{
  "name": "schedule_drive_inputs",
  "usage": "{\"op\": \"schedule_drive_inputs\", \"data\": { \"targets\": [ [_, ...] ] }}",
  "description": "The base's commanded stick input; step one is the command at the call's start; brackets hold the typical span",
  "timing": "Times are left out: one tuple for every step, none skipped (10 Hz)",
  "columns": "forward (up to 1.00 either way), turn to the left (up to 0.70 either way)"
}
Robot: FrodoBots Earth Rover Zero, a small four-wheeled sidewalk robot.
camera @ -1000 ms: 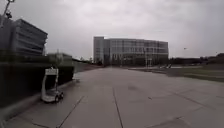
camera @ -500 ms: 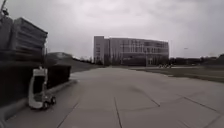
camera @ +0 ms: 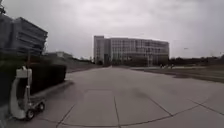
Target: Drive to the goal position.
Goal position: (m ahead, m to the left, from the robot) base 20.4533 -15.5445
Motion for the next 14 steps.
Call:
{"op": "schedule_drive_inputs", "data": {
  "targets": [
    [0.70,0.00],
    [0.70,0.00],
    [0.70,0.00],
    [0.70,0.00],
    [0.70,0.00],
    [0.70,0.00],
    [0.70,0.00],
    [0.70,0.00],
    [0.70,0.00],
    [0.70,0.00],
    [0.70,0.00],
    [0.70,0.00],
    [0.70,0.00],
    [0.70,0.00]
  ]
}}
